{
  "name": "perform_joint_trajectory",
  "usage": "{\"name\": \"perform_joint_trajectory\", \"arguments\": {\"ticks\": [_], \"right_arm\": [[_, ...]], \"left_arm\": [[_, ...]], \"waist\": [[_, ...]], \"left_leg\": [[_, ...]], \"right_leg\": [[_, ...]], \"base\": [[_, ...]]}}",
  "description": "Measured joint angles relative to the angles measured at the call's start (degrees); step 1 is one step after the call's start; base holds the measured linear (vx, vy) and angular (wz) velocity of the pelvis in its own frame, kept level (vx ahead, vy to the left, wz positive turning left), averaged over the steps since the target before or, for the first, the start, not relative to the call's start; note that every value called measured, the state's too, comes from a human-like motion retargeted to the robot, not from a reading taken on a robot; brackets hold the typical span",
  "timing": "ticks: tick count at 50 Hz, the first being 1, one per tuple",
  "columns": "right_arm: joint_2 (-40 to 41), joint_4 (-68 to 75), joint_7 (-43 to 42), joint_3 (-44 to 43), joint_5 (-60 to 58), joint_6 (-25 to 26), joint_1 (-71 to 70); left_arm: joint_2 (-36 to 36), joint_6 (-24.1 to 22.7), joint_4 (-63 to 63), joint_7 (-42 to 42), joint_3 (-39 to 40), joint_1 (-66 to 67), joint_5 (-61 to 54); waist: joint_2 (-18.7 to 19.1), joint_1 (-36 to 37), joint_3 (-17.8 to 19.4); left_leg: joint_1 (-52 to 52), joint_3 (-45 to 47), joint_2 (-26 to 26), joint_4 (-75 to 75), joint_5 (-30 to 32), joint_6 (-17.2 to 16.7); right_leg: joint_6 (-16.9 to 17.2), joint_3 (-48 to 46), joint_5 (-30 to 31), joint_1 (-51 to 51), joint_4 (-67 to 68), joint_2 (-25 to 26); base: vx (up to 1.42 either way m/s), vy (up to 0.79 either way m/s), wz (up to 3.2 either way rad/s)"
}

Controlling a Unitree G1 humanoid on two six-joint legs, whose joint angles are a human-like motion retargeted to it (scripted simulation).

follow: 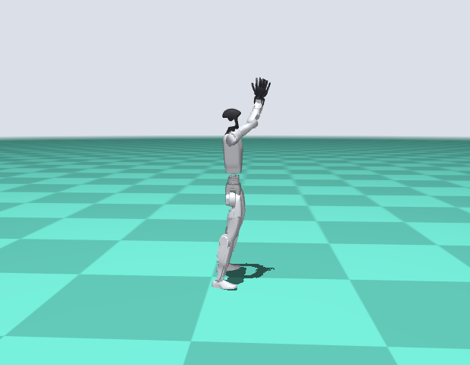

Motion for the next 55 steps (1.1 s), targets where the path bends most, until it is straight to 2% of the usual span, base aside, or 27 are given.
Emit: {"name": "perform_joint_trajectory", "arguments": {"ticks": [6, 13, 28, 33, 37, 40, 45, 49, 55], "right_arm": [[-3.4, -2.5, -0.1, 5.3, -0.8, -1.4, -9.1], [-4.7, -5.1, 0.2, 7.1, -1.2, -2.0, -8.8], [-2.1, -5.8, 2.4, 1.2, 3.8, -2.5, 8.3], [1.4, -5.9, 3.6, -3.6, 3.8, -2.1, 16.5], [7.1, -5.6, 5.3, -9.2, 1.4, -1.6, 26.3], [11.7, -4.2, 5.5, -13.2, -0.4, -0.9, 34.8], [18.6, 1.4, 5.4, -18.2, 1.1, 1.0, 50.6], [24.1, 9.5, 5.3, -19.0, 6.6, 0.7, 62.2], [31.0, 22.1, 6.6, -19.3, 10.2, -0.2, 75.8]], "left_arm": [[2.9, -2.0, -2.5, 1.2, -3.8, -8.8, 1.1], [4.8, -2.1, -5.4, 1.2, -5.4, -8.3, 2.0], [3.2, 2.3, -4.2, -1.4, -5.9, 5.7, 2.6], [1.6, 4.0, -4.0, -2.5, -3.0, 13.3, 5.2], [-0.1, 4.4, -4.0, -3.3, 1.6, 23.8, 9.2], [-3.5, 4.8, -2.8, -3.7, 5.9, 33.1, 11.1], [-12.1, 7.0, 3.2, -4.6, 11.3, 48.8, 10.2], [-18.7, 9.9, 10.3, -5.3, 13.5, 61.0, 7.5], [-26.4, 10.0, 20.8, -6.2, 17.7, 76.2, 6.4]], "waist": [[0.1, 0.0, -1.9], [0.4, 0.3, -1.8], [0.1, 1.0, 4.1], [-0.3, 1.0, 6.8], [-0.5, 0.0, 8.3], [-1.0, -0.2, 10.6], [-1.5, 0.7, 16.9], [-1.3, 0.5, 23.0], [-0.6, -1.3, 31.2]], "left_leg": [[-0.3, 0.5, -0.1, -0.1, -0.3, -0.6], [0.7, 0.7, -0.1, 0.2, -0.9, -0.6], [3.1, 1.2, 0.0, 1.1, -1.2, 0.3], [3.2, 1.4, -0.1, 1.1, -0.9, 0.8], [2.7, 1.5, -0.3, 1.1, -0.5, 1.1], [1.8, 1.4, -0.4, 1.1, -0.2, 1.5], [-0.8, 1.1, -0.5, 1.1, 0.6, 2.0], [-3.7, 0.4, -0.8, 0.4, 1.7, 2.2], [-6.4, -0.5, -1.7, -3.1, 4.0, 1.4]], "right_leg": [[0.3, 0.2, -0.1, -0.5, -0.2, 0.0], [0.3, 0.2, -0.4, 0.4, 0.0, -0.2], [-0.1, 1.0, -0.6, 2.3, 1.1, -0.6], [-0.4, 1.7, -0.4, 1.9, 1.5, -0.7], [-0.4, 2.1, 0.0, 0.9, 1.9, -0.8], [-0.7, 2.5, 0.3, -0.2, 2.3, -0.9], [-1.4, 2.9, 1.2, -3.0, 2.7, -1.1], [-2.2, 2.9, 2.6, -5.9, 2.5, -1.0], [-2.6, 2.1, 4.5, -8.8, 1.0, -0.8]], "base": [[0.07, 0.01, -0.04], [0.01, 0.0, -0.01], [0.0, 0.0, -0.01], [-0.07, 0.0, -0.08], [-0.1, 0.0, -0.05], [-0.14, 0.01, -0.03], [-0.17, 0.01, 0.02], [-0.19, 0.02, 0.12], [-0.14, 0.02, 0.17]]}}
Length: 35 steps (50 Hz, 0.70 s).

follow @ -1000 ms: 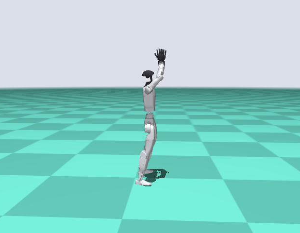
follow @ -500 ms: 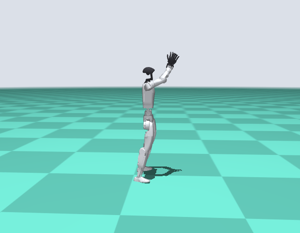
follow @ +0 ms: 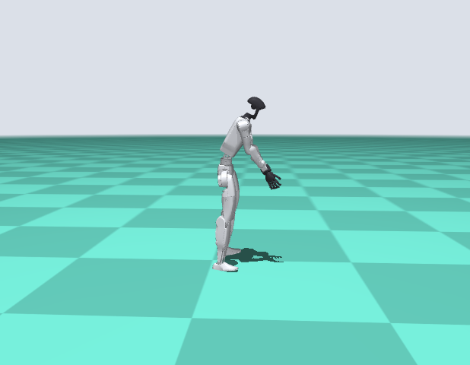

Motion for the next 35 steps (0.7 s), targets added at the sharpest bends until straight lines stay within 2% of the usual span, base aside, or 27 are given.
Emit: {"name": "perform_joint_trajectory", "arguments": {"ticks": [5, 8, 10, 12, 15, 16, 17, 19, 22, 23, 30, 33, 35], "right_arm": [[3.4, 5.3, 3.6, -2.2, -5.6, 0.0, 10.2], [4.1, 6.2, 4.7, 0.2, -8.0, -0.2, 14.7], [4.2, 6.8, 6.4, 3.6, -8.6, -0.2, 17.0], [4.2, 7.0, 5.9, 6.2, -6.1, -0.5, 17.9], [3.6, 6.0, 6.0, 9.4, -3.4, -1.7, 18.4], [3.4, 5.3, 7.0, 10.3, -3.2, -2.7, 18.4], [3.1, 4.5, 7.2, 10.8, -2.9, -3.4, 18.4], [2.0, 2.5, 5.2, 10.0, -2.1, -3.5, 18.3], [0.6, -0.4, 5.1, 9.7, -3.1, -3.5, 18.1], [0.2, -1.3, 5.8, 10.0, -4.0, -3.4, 18.1], [-2.5, -10.2, 5.0, 11.6, -6.0, -6.5, 19.3], [-2.7, -13.4, 4.4, 12.3, -5.9, -6.7, 19.8], [-3.5, -14.6, 3.6, 12.4, -6.5, -5.3, 20.6]], "left_arm": [[-3.8, -1.9, 4.8, -2.0, 5.7, 10.3, 5.7], [-4.6, -3.6, 5.2, -2.8, 6.1, 15.4, 5.3], [-4.2, -3.8, 6.1, -5.0, 3.3, 18.3, 7.4], [-4.3, -4.7, 5.1, -4.5, 3.4, 19.7, 0.6], [-3.5, -5.4, 4.3, -5.2, 0.3, 20.1, -1.7], [-2.8, -5.6, 4.7, -7.1, -2.1, 19.8, 2.1], [-2.4, -5.9, 4.5, -7.7, -3.3, 19.5, 3.3], [-2.7, -6.8, 2.2, -4.8, -2.1, 18.9, -2.2], [-2.3, -7.3, 0.5, -4.3, -2.6, 17.8, -1.1], [-1.9, -7.0, 0.4, -5.1, -3.5, 17.5, 1.9], [-0.4, -12.7, -6.4, -4.7, -4.0, 17.3, 1.1], [0.8, -15.3, -9.5, -3.8, -5.1, 17.8, -0.3], [0.9, -16.9, -11.2, -1.5, -6.2, 18.6, -2.5]], "waist": [[0.4, -0.4, 1.3], [0.6, 0.2, 0.9], [0.7, 0.5, 0.0], [0.7, 1.1, -1.0], [0.7, 1.5, -2.6], [0.5, 1.4, -3.0], [0.4, 1.5, -3.4], [0.5, 2.3, -4.2], [0.2, 2.6, -4.2], [0.1, 2.5, -4.0], [-0.8, 1.2, 1.4], [-2.0, 0.2, 2.9], [-2.4, 0.3, 3.0]], "left_leg": [[-0.8, -0.4, -0.9, -2.7, 1.4, -1.1], [-0.7, -0.5, -1.0, -2.7, 1.3, -1.5], [-0.7, -0.5, -1.0, -2.2, 1.0, -1.5], [-0.7, -0.5, -0.8, -1.6, 0.7, -1.3], [-0.8, -0.6, -0.6, -0.4, 0.0, -1.1], [-1.5, -0.6, -0.1, 1.9, -1.2, -0.9], [-1.8, -0.7, 0.2, 3.1, -1.8, -0.8], [-1.3, -1.0, -0.2, 1.8, -1.1, -0.9], [-1.8, -1.1, -0.2, 2.7, -1.3, -1.0], [-2.1, -1.1, -0.1, 3.2, -1.4, -0.9], [-8.0, -0.5, 1.5, 10.3, -2.9, 0.1], [-13.7, 0.0, 1.5, 10.5, -1.9, 0.9], [-15.2, 0.4, -0.5, 3.7, 1.9, 0.3]], "right_leg": [[0.6, -0.9, 1.0, -0.6, -2.0, 0.1], [1.1, -1.3, 1.2, -0.1, -2.6, 0.0], [1.4, -1.4, 1.1, 0.1, -2.6, 0.0], [1.5, -1.4, 0.9, 0.3, -2.5, -0.1], [1.6, -1.4, 0.3, 0.5, -1.8, -0.2], [1.7, -1.5, 0.0, 0.7, -1.4, -0.3], [1.7, -1.6, -0.3, 0.7, -1.1, -0.4], [1.6, -1.4, -0.6, 0.5, -0.6, -0.5], [1.2, -1.1, -1.2, 0.1, 0.2, -0.8], [1.0, -0.9, -1.4, -0.2, 0.4, -0.9], [-0.6, 0.6, -0.3, -3.9, 0.9, -1.0], [-0.9, 1.7, 1.5, -10.2, 0.9, -1.0], [-0.7, 2.8, 3.3, -14.8, 0.2, -1.1]], "base": [[-0.03, 0.01, 0.06], [0.0, 0.0, 0.0], [0.06, 0.0, 0.01], [0.07, 0.0, -0.01], [0.07, 0.0, 0.01], [0.07, -0.01, 0.08], [0.06, 0.0, 0.04], [0.0, 0.0, 0.0], [0.0, 0.0, 0.0], [0.0, 0.0, 0.0], [-0.13, 0.03, -0.1], [-0.23, 0.03, -0.16], [-0.25, 0.03, -0.2]]}}
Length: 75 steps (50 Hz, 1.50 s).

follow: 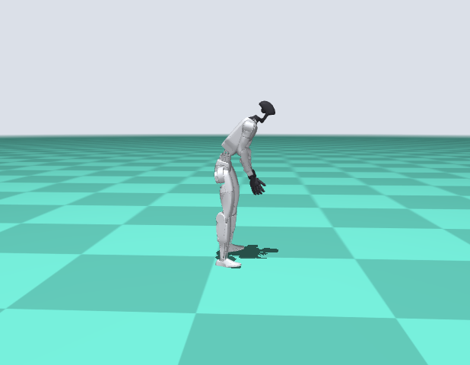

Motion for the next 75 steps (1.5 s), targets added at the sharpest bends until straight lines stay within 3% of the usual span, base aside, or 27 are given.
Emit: {"name": "perform_joint_trajectory", "arguments": {"ticks": [5, 10, 12, 15, 20, 22, 25, 30, 33, 35, 40, 45, 50, 55, 59, 65, 68, 70, 75], "right_arm": [[-1.2, -1.7, -1.1, 0.6, -0.4, 0.8, 3.5], [-1.7, 0.7, -0.9, 2.8, 1.4, 4.0, 5.3], [-1.3, 3.2, -1.2, 4.7, 4.0, 2.4, 6.0], [0.5, 9.4, -0.2, 2.7, 5.0, 3.6, 4.3], [2.8, 17.9, -0.4, -4.0, 5.7, 7.4, -2.0], [4.4, 23.6, 0.2, -4.6, 8.1, 10.0, -11.1], [2.8, 25.7, 1.5, -8.1, 10.5, 10.4, -22.2], [-5.2, 22.7, -0.3, -5.2, 15.8, 9.3, -50.6], [-13.0, 17.8, -0.6, -1.9, 15.1, 8.1, -67.4], [-18.6, 14.2, 0.6, 1.0, 13.8, 7.1, -75.4], [-27.0, 6.7, 0.5, 10.0, 12.5, 4.8, -105.3], [-31.6, 0.7, -3.2, 17.2, 10.3, -1.4, -126.6], [-34.8, -3.3, -5.1, 24.5, 6.2, -4.4, -136.5], [-37.4, -6.0, -5.0, 29.1, 6.4, -4.0, -133.9], [-38.4, -9.8, -3.6, 27.1, 6.0, -2.2, -121.7], [-32.8, -14.7, -4.5, 13.4, 0.6, 2.0, -90.5], [-26.9, -16.0, -4.5, 6.1, -1.2, 3.3, -73.4], [-18.1, -15.7, -5.4, 1.0, -2.8, 2.1, -63.1], [-14.2, -16.0, -4.0, -5.3, -7.1, 4.8, -37.9]], "left_arm": [[-2.1, -4.4, 0.6, 1.3, -3.1, 2.4, -4.0], [-4.9, -5.2, 4.1, 3.3, -3.5, 4.2, -7.0], [-5.6, -5.2, 5.5, 1.3, -5.0, 5.4, -11.3], [-7.7, -9.1, 9.4, 2.6, -0.2, 4.2, -15.0], [-8.3, -0.3, 18.9, 1.1, 1.0, -2.9, -14.1], [-7.2, 1.7, 20.6, 3.7, 4.2, -9.0, -13.6], [-4.9, 5.7, 22.4, 1.0, 4.9, -20.4, -13.6], [3.9, 9.9, 19.7, 1.8, -2.5, -48.5, -16.1], [10.1, 8.5, 16.0, 1.7, -6.6, -66.1, -16.0], [13.0, 6.7, 13.6, 1.1, -6.6, -75.4, -14.5], [25.7, 3.9, 6.9, 2.0, -15.7, -105.3, -10.3], [30.5, -1.3, 2.4, 5.1, -25.5, -128.6, -7.6], [32.1, -2.8, -0.7, 5.9, -30.9, -138.0, -4.0], [32.2, -2.7, -3.6, 6.5, -29.6, -133.9, -5.5], [31.7, -0.8, -7.2, 6.4, -23.7, -120.7, -4.3], [28.0, 3.4, -14.4, 7.1, -11.6, -88.6, 0.5], [25.6, 5.0, -15.5, 5.3, -7.7, -72.0, 1.3], [27.2, 5.0, -15.4, 2.7, -8.1, -61.5, 2.0], [12.9, 4.9, -12.6, 3.2, 0.3, -39.2, 5.3]], "waist": [[1.0, -0.9, 0.0], [3.0, -1.5, 0.0], [4.4, -1.1, 0.0], [5.3, -1.8, 0.0], [6.8, 0.8, 0.0], [5.6, -1.5, 0.0], [5.2, -0.3, 0.0], [3.2, -0.4, -0.1], [3.1, -0.6, -5.3], [4.5, -0.1, -12.9], [5.5, -0.6, -17.4], [5.7, -0.9, -20.9], [6.6, -2.2, -22.4], [6.4, -1.6, -22.1], [5.9, 0.1, -21.2], [5.0, 2.6, -18.7], [4.6, 2.5, -16.3], [2.1, -0.1, -14.3], [4.0, 2.5, -8.9]], "left_leg": [[-8.5, -0.4, -1.8, -6.7, 5.0, -0.2], [-17.2, -1.8, -3.1, -14.0, 10.8, -2.1], [-19.9, -2.3, -3.0, -14.0, 11.7, -3.3], [-23.5, -3.3, -2.7, -14.0, 12.4, -4.5], [-20.8, -3.9, -2.1, -14.0, 12.7, -4.8], [-17.2, -3.9, -2.0, -14.0, 12.1, -4.1], [-8.6, -3.9, -1.7, -14.0, 11.0, -3.9], [5.2, -3.3, -1.1, -10.4, 6.4, -3.5], [9.2, -2.8, -0.5, -6.9, 3.2, -3.6], [9.4, -2.6, -0.1, -4.7, 1.4, -4.1], [10.5, -1.6, 0.5, -0.9, -2.2, -4.7], [10.1, -1.4, 0.9, 1.2, -4.1, -6.0], [8.7, -3.3, 2.3, 5.2, -6.1, -8.0], [8.4, -5.4, 2.3, 5.5, -6.3, -9.0], [8.7, -6.9, 1.9, 5.2, -6.1, -8.9], [9.5, -7.3, 1.4, 3.9, -4.7, -7.3], [9.6, -7.0, 1.4, 3.1, -3.8, -5.9], [9.9, -6.4, 1.5, 2.4, -3.1, -4.9], [11.1, -5.8, 0.4, -4.5, 0.7, -2.3]], "right_leg": [[0.6, -0.5, 4.0, -9.8, -2.7, 0.2], [0.9, -2.2, 7.2, -19.6, -5.0, 0.6], [0.6, -2.6, 7.6, -22.1, -4.7, 0.6], [0.5, -3.4, 7.6, -25.9, -3.1, 0.5], [0.3, -4.1, 5.9, -24.5, 1.0, 0.3], [-0.4, -4.2, 5.3, -21.5, 2.2, 0.1], [-0.3, -4.6, 3.8, -13.6, 4.0, 0.0], [1.3, -4.9, 2.2, 0.7, 6.2, -0.6], [2.7, -4.9, 1.9, 5.6, 7.0, -1.0], [3.6, -5.2, 2.0, 6.5, 7.3, -1.1], [4.1, -4.5, 1.5, 8.0, 8.3, -1.6], [4.6, -2.1, 1.3, 7.9, 8.7, -1.7], [5.8, 1.9, -0.6, 8.6, 9.3, -1.0], [5.6, 1.9, -4.1, 10.4, 7.8, -0.9], [4.5, -2.3, -6.0, 12.9, 5.9, -1.5], [2.9, -5.6, -5.4, 15.0, 3.8, -2.0], [3.0, -5.5, -4.5, 14.9, 3.2, -1.9], [3.1, -4.9, -4.1, 14.7, 2.8, -1.6], [3.8, -4.6, -2.4, 13.5, 0.2, -0.9]], "base": [[-0.22, 0.02, 0.17], [-0.14, 0.01, 0.33], [-0.08, 0.0, 0.3], [-0.02, 0.0, 0.16], [0.03, -0.01, 0.0], [0.09, -0.01, -0.04], [0.13, -0.01, -0.04], [0.2, 0.02, -0.06], [0.25, 0.08, -0.11], [0.27, 0.11, -0.11], [0.2, 0.12, -0.2], [0.15, 0.09, -0.06], [0.06, 0.03, 0.27], [-0.03, -0.04, 0.41], [-0.1, -0.09, 0.39], [-0.16, -0.13, 0.12], [-0.18, -0.15, -0.08], [-0.17, -0.16, -0.18], [-0.14, -0.1, -0.09]]}}
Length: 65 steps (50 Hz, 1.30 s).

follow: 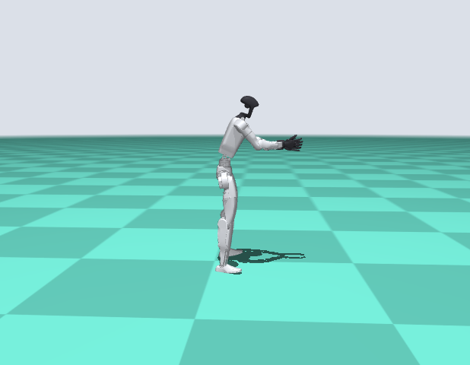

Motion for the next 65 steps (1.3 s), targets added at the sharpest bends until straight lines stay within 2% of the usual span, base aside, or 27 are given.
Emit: {"name": "perform_joint_trajectory", "arguments": {"ticks": [3, 7, 9, 13, 18, 20, 25, 28, 30, 33, 35, 37, 43, 47, 50, 55, 61, 65], "right_arm": [[5.9, 4.5, 1.2, -3.6, -3.0, 0.5, 12.4], [13.4, 16.1, 2.5, -7.6, -2.6, 1.2, 22.4], [16.8, 22.5, 3.8, -9.0, -0.3, 1.7, 24.6], [21.1, 33.1, 6.5, -9.5, 3.3, 1.0, 29.3], [23.1, 40.4, 6.9, -10.0, 6.0, 1.2, 30.0], [23.1, 43.0, 7.5, -11.6, 7.5, 2.4, 27.8], [20.0, 46.5, 7.9, -14.1, 12.4, 6.4, 13.7], [15.3, 43.4, 6.2, -11.2, 13.6, 6.9, 0.5], [11.1, 39.1, 5.2, -8.3, 12.4, 5.8, -6.4], [5.0, 30.9, 4.0, -4.9, 11.2, 4.6, -21.0], [1.2, 26.4, 3.9, -3.8, 9.4, 4.2, -27.0], [-1.4, 23.5, 2.9, -2.3, 8.3, 3.8, -33.0], [-4.5, 22.8, 0.7, 4.1, 9.3, 2.5, -42.6], [-3.4, 21.3, 0.9, 4.7, 10.1, 0.9, -38.2], [-1.5, 15.8, 1.2, 1.3, 7.6, -0.1, -27.5], [4.4, 10.9, 1.8, -4.8, 5.8, -0.2, -5.7], [15.2, 22.1, 2.0, -9.5, 7.5, 0.3, 15.7], [20.8, 32.6, 3.1, -11.2, 9.2, -0.5, 23.4]], "left_arm": [[-6.9, 0.3, 4.9, -1.2, 4.9, 12.2, 2.6], [-15.0, 2.2, 16.7, -2.3, 11.5, 22.1, 3.1], [-16.5, 3.3, 22.6, -3.1, 13.6, 24.6, 2.6], [-18.4, 3.5, 31.4, -4.9, 15.5, 30.0, 1.8], [-19.4, 3.9, 36.6, -5.0, 17.8, 31.7, -1.3], [-19.3, 5.8, 38.5, -5.2, 18.5, 29.6, -1.9], [-17.2, 11.1, 40.8, -4.8, 15.5, 16.3, -5.5], [-14.1, 10.9, 37.8, -3.2, 11.1, 3.7, -9.4], [-11.9, 9.9, 34.4, -2.5, 8.8, -3.8, -9.8], [-5.6, 8.7, 27.1, -1.9, 4.0, -18.5, -9.6], [-2.9, 7.4, 22.7, -1.2, 3.6, -25.0, -8.0], [-0.6, 7.2, 19.4, -0.3, 2.4, -30.9, -6.4], [3.0, 6.8, 16.0, 1.2, 0.2, -38.9, -6.8], [2.9, 5.6, 14.5, 0.1, 0.4, -34.1, -7.6], [1.9, 4.8, 11.2, -0.9, 1.6, -24.7, -4.8], [-3.3, 6.2, 9.8, -2.1, 4.2, -5.4, -0.7], [-12.4, 8.9, 19.3, -3.7, 10.3, 17.1, -0.4], [-15.7, 9.1, 25.4, -5.7, 14.0, 27.6, 1.4]], "waist": [[0.7, -1.2, 2.2], [0.2, -2.0, 5.5], [-0.8, -2.3, 7.4], [-2.0, -3.0, 7.9], [-2.6, -3.9, 7.7], [-2.4, -4.3, 6.4], [-1.6, -4.9, -0.9], [-1.0, -4.5, -5.8], [0.1, -3.8, -10.3], [0.4, -3.4, -10.6], [1.3, -3.0, -13.3], [1.5, -2.8, -14.4], [0.5, -4.3, -15.0], [0.0, -5.1, -14.8], [-0.2, -4.8, -14.2], [-0.9, -2.7, -9.0], [-0.8, -1.9, -2.2], [-0.9, -3.4, -0.6]], "left_leg": [[0.2, 0.5, 0.2, -2.0, 1.3, 0.3], [0.2, 2.1, 0.7, -3.6, 2.4, 0.3], [-0.2, 3.2, 1.0, -4.0, 2.7, 0.1], [-1.0, 5.5, 1.6, -4.7, 3.2, -0.6], [0.3, 7.0, 1.8, -5.7, 3.4, -1.1], [1.1, 7.0, 1.8, -5.7, 3.3, -1.1], [2.2, 6.4, 1.8, -3.9, 2.0, -0.5], [2.7, 5.9, 2.0, -2.0, 0.9, -0.1], [3.0, 5.6, 2.3, -0.9, 0.4, -0.5], [3.9, 5.2, 2.7, 0.4, -0.5, -0.4], [3.9, 4.7, 2.9, 1.0, -1.0, -0.5], [3.9, 4.1, 3.0, 1.5, -1.4, -0.4], [4.6, 2.4, 2.9, 2.0, -2.1, -0.6], [4.8, 1.6, 2.7, 2.5, -2.5, -0.8], [4.9, 1.5, 2.7, 3.0, -2.8, -0.6], [5.1, 2.2, 2.6, 2.9, -2.8, 0.6], [4.5, 3.5, 2.2, 0.0, -1.5, 1.6], [4.0, 4.0, 1.8, -2.3, -0.5, 1.4]], "right_leg": [[-0.1, 0.0, 0.3, -0.2, -1.7, 0.9], [-0.8, 0.4, 0.4, -0.9, -3.9, 1.8], [-0.9, 0.6, 0.4, -1.9, -4.7, 2.2], [-1.0, 0.8, 0.7, -3.8, -6.2, 2.9], [-1.0, 0.9, 1.0, -3.5, -6.9, 3.2], [-1.1, 0.8, 1.1, -2.7, -6.8, 3.2], [-1.2, 0.5, 0.8, -1.0, -5.6, 2.6], [-0.9, 0.4, 0.5, 0.1, -4.4, 2.2], [-0.5, 0.3, 0.2, 0.8, -3.5, 2.1], [-0.5, 0.2, -0.4, 1.9, -2.3, 1.9], [-0.3, -0.4, -0.9, 2.3, -1.5, 1.9], [-0.8, -0.8, -1.4, 2.6, -1.0, 1.8], [-2.2, -2.5, -2.7, 4.7, -0.4, 1.6], [-2.3, -3.2, -3.0, 5.9, -0.6, 1.4], [-2.1, -3.3, -3.0, 6.1, -0.6, 1.2], [-2.3, -2.3, -2.8, 5.4, -0.3, 1.1], [-2.6, -1.2, -1.6, 3.1, -1.2, 1.5], [-2.3, -1.1, -0.7, 1.9, -2.7, 1.8]], "base": [[-0.1, -0.08, -0.18], [-0.07, -0.06, -0.38], [-0.06, -0.05, -0.53], [-0.03, -0.05, -0.51], [0.02, -0.02, -0.21], [0.07, -0.01, 0.02], [0.1, 0.0, 0.14], [0.11, 0.01, 0.13], [0.12, 0.01, 0.12], [0.11, 0.01, 0.1], [0.13, 0.02, 0.19], [0.12, 0.02, 0.22], [0.09, 0.01, 0.25], [0.02, 0.0, 0.05], [0.0, 0.0, 0.0], [-0.06, 0.0, -0.12], [-0.08, 0.0, -0.13], [0.0, 0.0, 0.0]]}}
